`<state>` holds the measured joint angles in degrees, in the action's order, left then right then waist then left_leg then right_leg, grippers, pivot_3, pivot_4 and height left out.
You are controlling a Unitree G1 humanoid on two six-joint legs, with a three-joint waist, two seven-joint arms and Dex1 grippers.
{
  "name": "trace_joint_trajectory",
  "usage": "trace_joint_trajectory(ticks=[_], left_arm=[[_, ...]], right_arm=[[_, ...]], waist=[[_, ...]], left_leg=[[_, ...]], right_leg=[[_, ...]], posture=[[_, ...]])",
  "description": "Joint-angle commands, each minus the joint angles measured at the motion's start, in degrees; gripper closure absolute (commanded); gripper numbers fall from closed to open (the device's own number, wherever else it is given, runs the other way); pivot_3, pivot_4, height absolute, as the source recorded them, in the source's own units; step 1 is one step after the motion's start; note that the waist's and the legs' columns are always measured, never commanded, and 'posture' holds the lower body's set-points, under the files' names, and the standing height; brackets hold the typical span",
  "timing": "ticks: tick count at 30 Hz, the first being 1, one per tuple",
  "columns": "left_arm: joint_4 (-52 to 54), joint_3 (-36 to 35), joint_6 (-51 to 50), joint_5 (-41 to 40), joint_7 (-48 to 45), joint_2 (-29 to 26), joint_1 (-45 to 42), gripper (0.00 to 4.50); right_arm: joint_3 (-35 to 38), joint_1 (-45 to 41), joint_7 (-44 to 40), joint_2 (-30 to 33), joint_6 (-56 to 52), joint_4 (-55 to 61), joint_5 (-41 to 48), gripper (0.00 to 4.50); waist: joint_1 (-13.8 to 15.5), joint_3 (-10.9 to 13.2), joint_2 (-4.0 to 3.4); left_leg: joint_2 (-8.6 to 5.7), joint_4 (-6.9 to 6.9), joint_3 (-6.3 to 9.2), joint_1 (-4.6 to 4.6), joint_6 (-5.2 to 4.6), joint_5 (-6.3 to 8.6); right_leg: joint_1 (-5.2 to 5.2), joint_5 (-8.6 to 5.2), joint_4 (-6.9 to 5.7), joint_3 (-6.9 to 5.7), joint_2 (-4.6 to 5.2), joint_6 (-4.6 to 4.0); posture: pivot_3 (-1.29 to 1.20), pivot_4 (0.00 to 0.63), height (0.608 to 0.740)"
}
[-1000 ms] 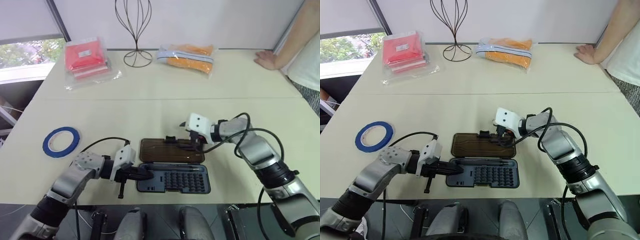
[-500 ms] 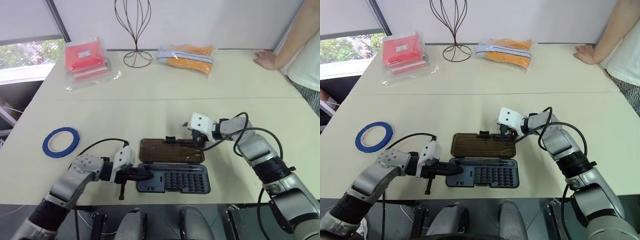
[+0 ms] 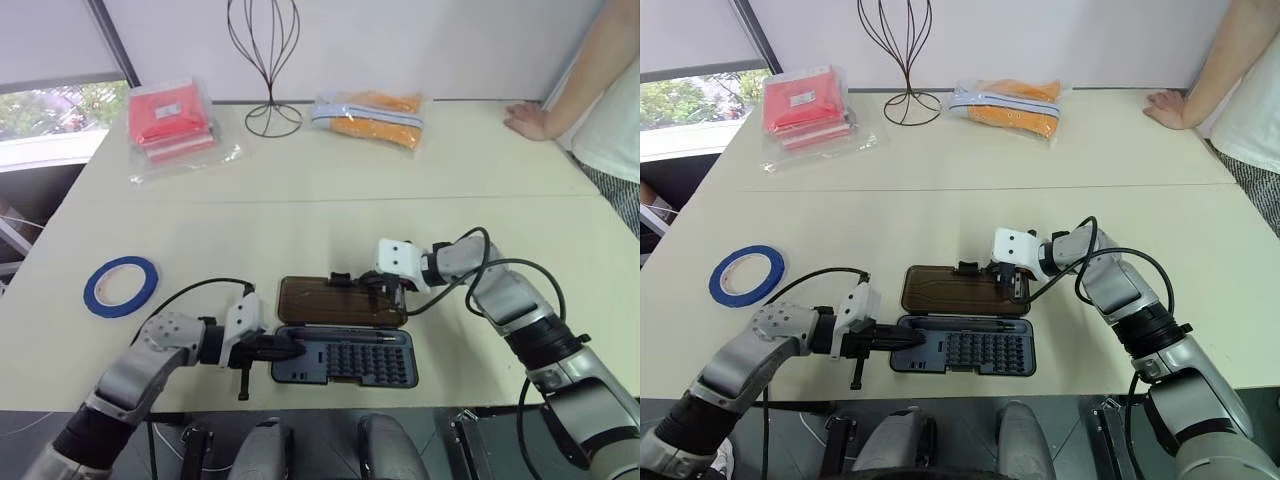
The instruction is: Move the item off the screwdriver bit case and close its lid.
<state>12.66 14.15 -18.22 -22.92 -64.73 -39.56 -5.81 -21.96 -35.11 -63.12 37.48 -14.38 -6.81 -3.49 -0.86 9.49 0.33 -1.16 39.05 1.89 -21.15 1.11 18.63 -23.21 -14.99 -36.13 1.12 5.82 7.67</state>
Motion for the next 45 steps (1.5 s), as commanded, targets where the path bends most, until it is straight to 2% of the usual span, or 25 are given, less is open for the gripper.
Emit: trace_joint_trajectory(ticks=[1,7,14,17,21,27,30,37,45], left_arm=[[-1.3,0.7,-2.8,2.2,1.1,-1.4,2.4,4.5],[2.1,-3.8,-7.8,-1.9,2.7,-2.1,2.5,4.5],[6.5,-18.8,-18.2,-14.1,6.2,-4.5,2.1,4.5],[5.8,-24.6,-22.6,-18.6,8.9,-4.5,0.5,4.5],[0.3,-27.4,-23.4,-18.3,11.3,-4.2,-2.8,4.5],[-10.9,-25.6,-19.6,-13.9,14.1,-0.6,-10.1,4.5],[-19.8,-19.4,-14.4,-7.7,12.6,2.4,-15.0,4.5],[-34.0,-11.7,-5.5,0.7,8.4,8.6,-23.4,4.5],[-38.0,-9.9,-3.5,2.9,4.3,11.9,-27.1,4.5]], right_arm=[[-0.4,-0.1,0.7,-0.3,0.9,-0.8,-1.9,4.44],[0.4,-0.2,2.3,-0.5,2.1,0.8,-3.2,4.44],[1.7,2.3,6.6,0.2,5.3,6.5,-5.9,4.44],[2.0,3.3,8.4,0.6,6.3,8.7,-7.7,4.44],[2.5,4.6,10.0,1.6,6.7,12.3,-9.9,4.44],[2.5,5.5,11.8,2.9,8.2,16.9,-12.5,4.44],[3.0,6.2,12.2,3.1,8.8,20.9,-13.0,4.44],[4.0,6.6,12.4,2.8,8.1,24.5,-13.0,4.44],[4.5,6.9,12.2,3.1,7.1,26.0,-13.1,4.44]], waist=[[-0.1,0.0,-0.01],[-0.2,0.0,-0.01],[-0.3,0.0,-0.02],[-0.2,0.1,0.02],[-0.1,0.1,0.01],[-0.1,0.1,0.04],[0.3,0.2,0.06],[0.1,0.3,0.2],[0.1,0.3,0.21]], left_leg=[[0.0,0.0,0.0,0.0,0.0,0.0],[0.02,-0.01,0.0,0.0,0.0,0.0],[0.04,0.0,0.01,-0.19,0.01,-0.01],[0.04,0.0,0.02,-0.23,0.01,-0.01],[0.02,-0.01,0.02,-0.24,0.02,-0.01],[-0.01,0.0,0.01,-0.25,0.03,-0.01],[-0.01,-0.01,0.0,-0.27,0.03,-0.01],[-0.08,0.03,-0.03,-0.35,0.1,-0.05],[-0.08,0.04,-0.04,-0.35,0.05,-0.03]], right_leg=[[0.0,0.0,0.0,0.0,0.0,0.0],[-0.03,0.0,-0.01,0.0,-0.01,0.0],[-0.27,0.0,-0.06,0.0,-0.02,0.0],[-0.3,0.0,-0.06,0.0,-0.01,0.0],[-0.3,0.0,-0.05,-0.01,-0.01,0.0],[-0.3,0.0,-0.04,-0.01,-0.01,0.0],[-0.32,0.0,-0.03,-0.01,-0.01,0.0],[-0.34,0.01,-0.01,-0.07,0.02,0.01],[-0.33,0.01,-0.02,-0.07,0.01,0.01]], posture=[[0.0,0.15,0.74],[0.0,0.15,0.74],[0.0,0.15,0.74],[0.0,0.15,0.74],[0.0,0.15,0.74],[0.0,0.15,0.74],[0.0,0.15,0.74],[0.0,0.15,0.74],[0.0,0.15,0.74]])
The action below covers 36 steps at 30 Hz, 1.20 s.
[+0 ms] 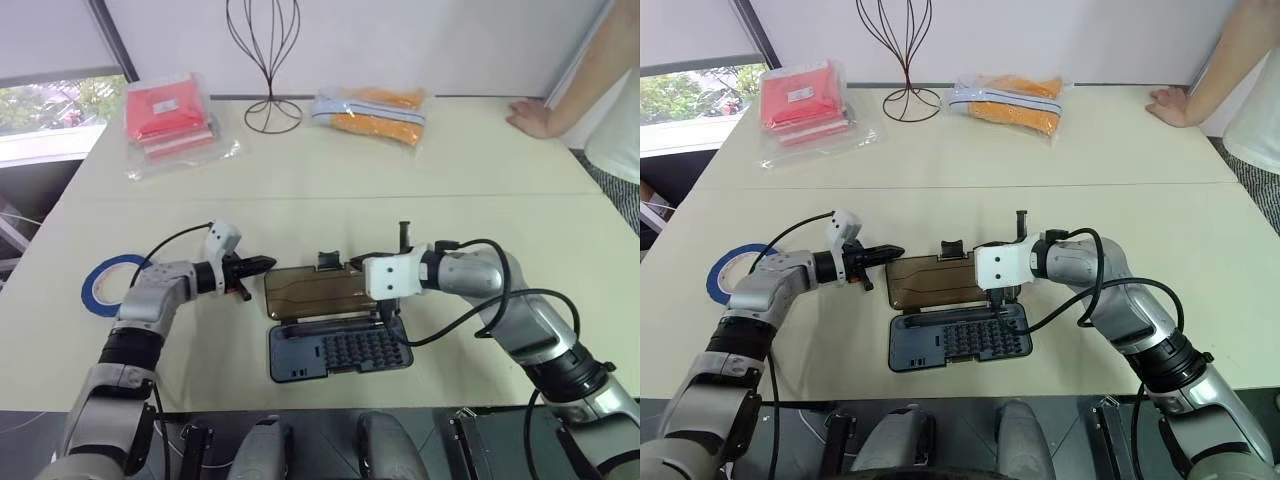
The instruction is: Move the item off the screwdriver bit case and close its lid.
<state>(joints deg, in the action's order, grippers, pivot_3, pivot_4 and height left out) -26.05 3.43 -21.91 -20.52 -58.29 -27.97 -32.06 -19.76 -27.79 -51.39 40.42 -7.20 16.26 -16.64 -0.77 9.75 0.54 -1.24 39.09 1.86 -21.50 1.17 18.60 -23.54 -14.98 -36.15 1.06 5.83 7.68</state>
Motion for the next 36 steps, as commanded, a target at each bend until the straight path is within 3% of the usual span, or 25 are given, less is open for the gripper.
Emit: trace_joint_trajectory(ticks=[1,12,16,22,30,36], left_arm=[[1.4,1.4,-0.4,0.4,-3.2,0.4,-0.8,4.5],[11.9,4.0,-10.2,-1.9,-11.6,-3.6,1.7,4.5],[12.3,3.4,-10.5,-1.9,-11.0,-3.8,1.7,4.5],[12.5,2.9,-10.3,-2.1,-10.3,-3.3,1.3,4.5],[14.6,3.1,-10.9,-3.4,-11.8,-3.3,0.8,4.5],[21.5,3.9,-14.4,-6.1,-17.0,-7.3,1.9,4.5]], right_arm=[[2.3,-0.4,0.6,0.1,-0.2,2.9,0.1,4.44],[1.7,-1.0,1.3,-0.5,0.8,-0.3,-0.2,4.44],[1.5,-1.6,0.9,-0.6,0.8,-0.8,-0.2,3.14],[4.4,-2.0,-2.0,1.4,-2.0,0.8,2.7,0.13],[18.4,-2.4,-7.4,6.5,-17.4,5.1,16.7,0.06],[22.5,-1.7,-7.0,9.3,-22.0,5.2,20.4,0.06]], waist=[[0.0,0.0,0.0],[-0.2,0.0,0.0],[0.0,0.0,0.02],[0.0,0.0,0.02],[0.0,0.1,0.03],[0.0,0.1,0.03]], left_leg=[[0.0,0.0,0.0,0.0,0.0,0.0],[0.03,0.0,0.03,0.01,-0.01,0.01],[0.02,0.01,0.03,-0.01,-0.01,0.01],[0.02,0.02,0.03,-0.01,-0.01,0.0],[0.03,0.01,0.06,-0.02,-0.03,0.01],[0.05,0.01,0.06,-0.02,-0.03,0.02]], right_leg=[[0.0,0.0,0.0,0.0,0.0,0.0],[-0.01,0.0,-0.02,0.01,-0.02,0.0],[0.0,0.0,-0.02,0.02,-0.02,0.0],[0.0,0.0,-0.01,0.01,-0.02,0.0],[0.01,0.0,0.0,0.0,-0.01,0.0],[0.0,0.0,-0.01,0.01,-0.01,0.0]], posture=[[0.0,0.15,0.74],[0.0,0.15,0.74],[0.0,0.15,0.74],[0.0,0.15,0.74],[0.0,0.15,0.74],[0.0,0.15,0.74]])
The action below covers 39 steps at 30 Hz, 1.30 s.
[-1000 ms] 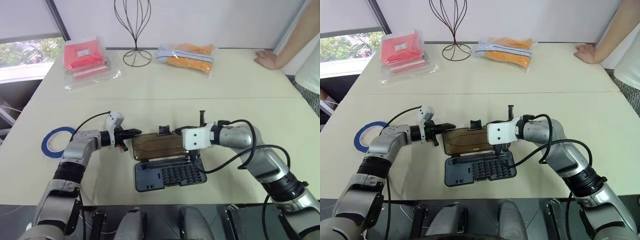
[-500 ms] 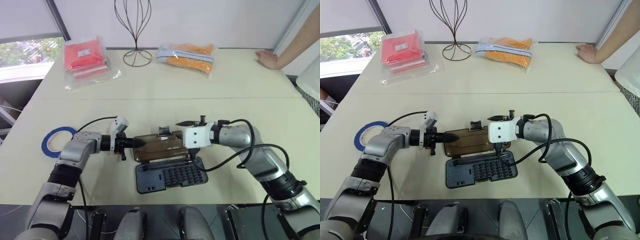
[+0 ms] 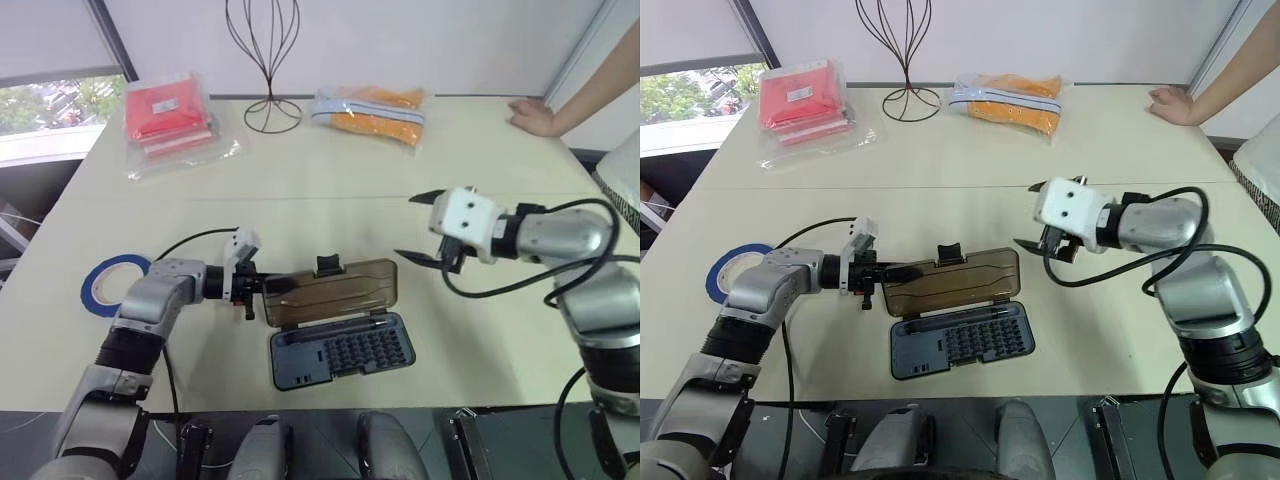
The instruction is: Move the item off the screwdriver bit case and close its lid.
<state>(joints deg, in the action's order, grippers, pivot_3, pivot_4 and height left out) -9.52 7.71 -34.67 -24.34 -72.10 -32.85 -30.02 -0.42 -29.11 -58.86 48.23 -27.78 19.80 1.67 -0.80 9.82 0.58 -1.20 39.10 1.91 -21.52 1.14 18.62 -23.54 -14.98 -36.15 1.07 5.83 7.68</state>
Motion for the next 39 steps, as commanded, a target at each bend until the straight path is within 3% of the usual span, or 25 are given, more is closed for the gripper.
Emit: trace_joint_trajectory(ticks=[1,10,22,26,32,37,39], left_arm=[[6.0,-0.3,-2.1,-2.7,-4.1,-3.2,0.1,4.5],[14.2,5.9,-2.1,-2.6,-13.4,-9.7,4.0,4.5],[7.7,14.9,8.0,6.4,-13.8,-8.1,6.0,4.5],[7.6,14.1,8.1,5.6,-13.1,-7.4,5.7,4.5],[8.0,6.3,-0.3,-1.7,-10.3,-5.7,0.2,4.5],[5.5,2.4,-4.3,-4.1,-8.8,-5.9,-3.5,4.5],[2.7,2.0,-4.0,-3.0,-7.6,-4.9,-5.1,4.5]], right_arm=[[3.4,-0.2,0.6,1.9,-1.7,1.6,2.4,0.06],[4.8,1.5,2.0,3.1,-5.9,2.1,6.2,0.06],[2.8,3.0,3.1,3.6,-6.1,3.2,7.4,0.06],[2.6,4.0,0.9,4.3,-7.2,4.5,9.9,0.06],[3.5,4.6,-3.1,1.7,-12.9,7.8,21.9,0.06],[0.7,7.2,-3.9,1.8,-14.2,8.9,25.1,0.06],[-0.5,8.3,-4.1,0.9,-14.8,9.1,26.6,0.58]], waist=[[0.0,0.0,-0.01],[0.0,0.0,-0.04],[0.2,0.0,-0.06],[0.2,0.0,-0.12],[0.1,0.1,-0.02],[0.1,0.1,0.0],[0.1,0.1,0.01]], left_leg=[[0.0,0.0,-0.01,0.0,0.0,0.0],[0.01,-0.01,-0.02,0.0,-0.01,0.01],[0.0,0.0,-0.04,0.07,-0.05,0.03],[0.0,0.01,-0.04,0.1,-0.06,0.03],[0.01,0.05,0.01,0.07,-0.07,0.03],[0.0,0.04,0.02,0.03,-0.08,0.04],[0.0,0.04,0.02,0.03,-0.08,0.04]], right_leg=[[0.0,0.0,0.01,0.01,0.0,0.0],[0.0,0.0,0.01,0.03,0.01,0.0],[0.1,0.0,0.04,0.03,0.02,-0.01],[0.14,0.0,0.04,0.04,0.02,-0.01],[0.12,0.0,0.0,0.02,0.0,0.0],[0.08,-0.01,0.01,0.0,-0.01,0.0],[0.08,-0.01,0.01,0.0,-0.01,0.0]], posture=[[0.0,0.15,0.74],[0.0,0.15,0.74],[0.0,0.15,0.74],[0.0,0.15,0.74],[0.0,0.15,0.74],[0.0,0.15,0.74],[0.0,0.15,0.74]])
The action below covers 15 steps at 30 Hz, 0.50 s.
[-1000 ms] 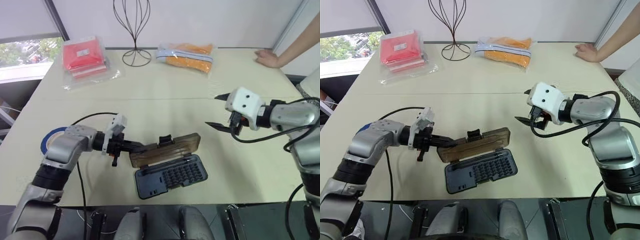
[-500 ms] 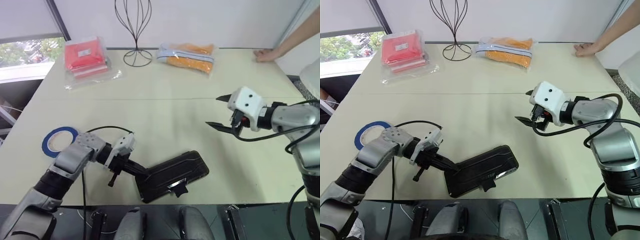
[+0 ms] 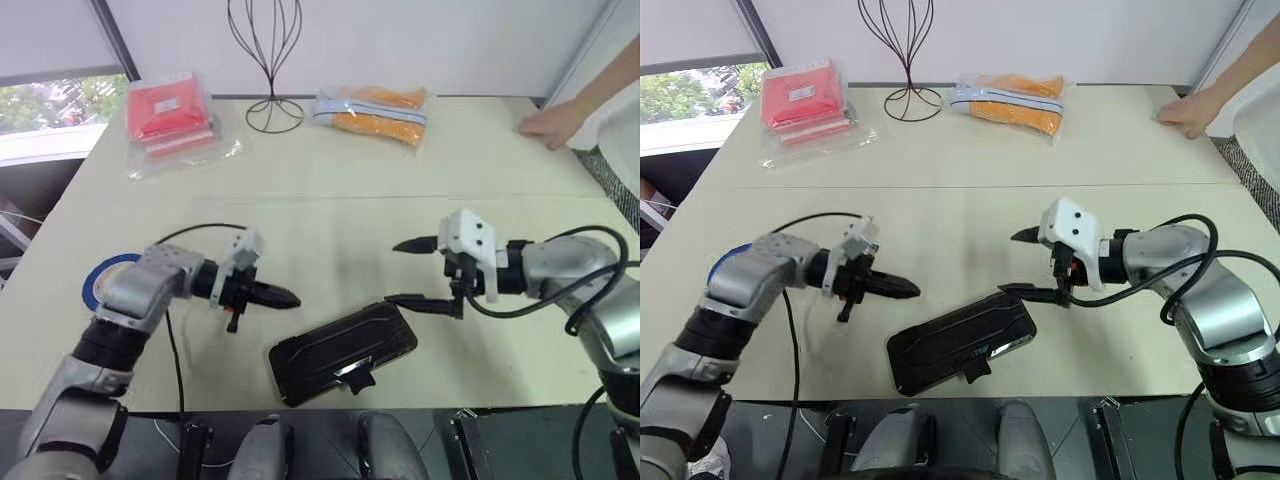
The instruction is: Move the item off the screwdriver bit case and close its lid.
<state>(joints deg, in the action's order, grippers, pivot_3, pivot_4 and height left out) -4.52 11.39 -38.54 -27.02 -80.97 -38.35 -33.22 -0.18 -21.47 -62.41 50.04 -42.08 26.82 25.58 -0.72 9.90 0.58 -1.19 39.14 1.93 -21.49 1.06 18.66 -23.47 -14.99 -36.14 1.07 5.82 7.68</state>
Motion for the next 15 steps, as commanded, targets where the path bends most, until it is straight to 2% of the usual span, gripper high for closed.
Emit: trace_joint_trajectory(ticks=[1,7,8,15], left_arm=[[-3.8,-1.7,0.4,0.3,1.8,1.1,-2.6,4.5],[-8.6,0.5,3.0,3.5,3.1,4.0,-4.4,4.5],[-9.2,1.2,3.7,4.4,3.2,4.6,-4.4,4.5],[-10.6,4.8,7.3,8.0,1.5,6.2,-4.9,4.5]], right_arm=[[-1.3,1.1,-0.7,-1.2,-0.4,2.2,3.4,0.88],[-6.7,3.5,-0.4,-3.0,0.7,2.2,2.8,4.04],[-8.1,4.0,-0.4,-3.3,1.4,1.8,2.1,4.46],[-14.9,6.2,-2.0,-3.5,3.5,1.3,-0.1,4.46]], waist=[[0.0,0.0,0.0],[0.0,0.0,0.02],[0.0,0.0,0.02],[0.0,0.0,0.03]], left_leg=[[0.0,0.0,0.0,0.0,0.0,0.0],[-0.01,0.01,-0.01,0.0,0.01,0.0],[-0.01,0.0,-0.01,0.0,0.01,0.0],[-0.02,0.01,-0.01,-0.02,0.01,-0.01]], right_leg=[[0.0,0.0,0.0,0.0,0.0,0.0],[-0.01,0.0,-0.01,0.0,0.0,0.0],[-0.01,0.0,-0.01,0.0,0.0,0.0],[-0.03,0.0,-0.01,-0.01,-0.01,0.0]], posture=[[0.0,0.15,0.74],[0.0,0.15,0.74],[0.0,0.15,0.74],[0.0,0.15,0.74]])
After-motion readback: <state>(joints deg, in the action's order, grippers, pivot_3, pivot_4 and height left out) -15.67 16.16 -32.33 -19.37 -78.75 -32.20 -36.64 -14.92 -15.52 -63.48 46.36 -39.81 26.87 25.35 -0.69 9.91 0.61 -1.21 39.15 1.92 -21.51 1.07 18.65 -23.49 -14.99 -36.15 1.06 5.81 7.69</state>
